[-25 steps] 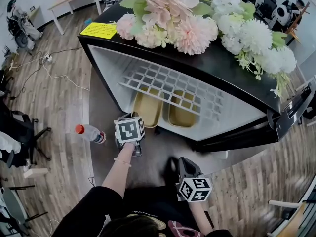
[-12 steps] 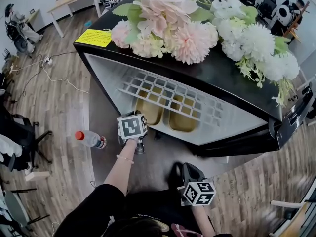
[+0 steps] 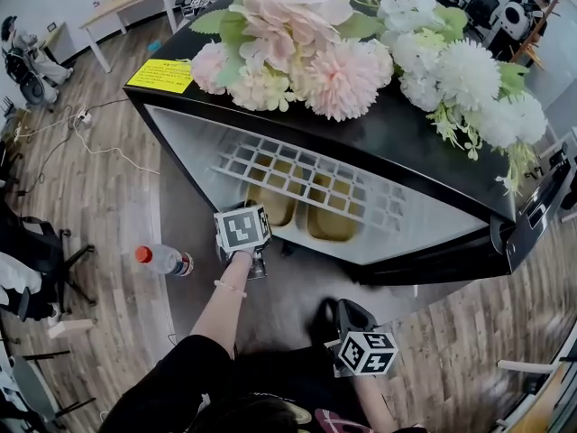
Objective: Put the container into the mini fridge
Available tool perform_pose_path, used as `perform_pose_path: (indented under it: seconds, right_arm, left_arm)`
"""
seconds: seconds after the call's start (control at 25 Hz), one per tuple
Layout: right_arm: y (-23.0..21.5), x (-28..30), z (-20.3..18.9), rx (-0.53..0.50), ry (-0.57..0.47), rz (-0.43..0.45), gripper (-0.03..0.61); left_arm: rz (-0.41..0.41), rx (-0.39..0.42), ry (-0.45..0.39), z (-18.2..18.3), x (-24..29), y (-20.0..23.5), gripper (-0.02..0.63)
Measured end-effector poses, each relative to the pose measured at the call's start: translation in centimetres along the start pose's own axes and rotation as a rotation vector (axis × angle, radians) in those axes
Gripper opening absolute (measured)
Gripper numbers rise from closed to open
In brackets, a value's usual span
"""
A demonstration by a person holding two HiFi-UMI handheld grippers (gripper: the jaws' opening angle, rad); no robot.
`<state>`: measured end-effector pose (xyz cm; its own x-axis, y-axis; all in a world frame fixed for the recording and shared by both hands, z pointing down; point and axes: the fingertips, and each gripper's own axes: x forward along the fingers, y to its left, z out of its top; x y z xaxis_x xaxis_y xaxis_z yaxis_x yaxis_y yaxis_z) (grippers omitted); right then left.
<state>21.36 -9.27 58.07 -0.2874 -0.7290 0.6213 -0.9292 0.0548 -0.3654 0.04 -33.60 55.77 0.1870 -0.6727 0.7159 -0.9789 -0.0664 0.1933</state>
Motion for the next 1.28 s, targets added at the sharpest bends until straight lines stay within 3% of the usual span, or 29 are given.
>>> perform_pose_path:
  seconds: [0.48, 0.72, 1.28]
  right_arm:
    - [-0.8, -0.3, -2.3, 0.027, 0.084, -0.024, 0.009]
    - [-1.1, -0.2, -2.2, 0.036, 0.083, -0.025, 0.009]
    - [-1.3, -0.4, -2.4, 0.048, 0.077, -0.027, 0.009]
  left_arm:
    - [-0.035, -0.038, 0.025, 1.0, 0.3, -1.1, 0.039]
    - [0.008, -0.049, 0.025, 0.8, 0.4, -0.8, 0.041]
    - [0.011, -0.088, -0.013, 1.4, 0.6, -0.5, 0.043]
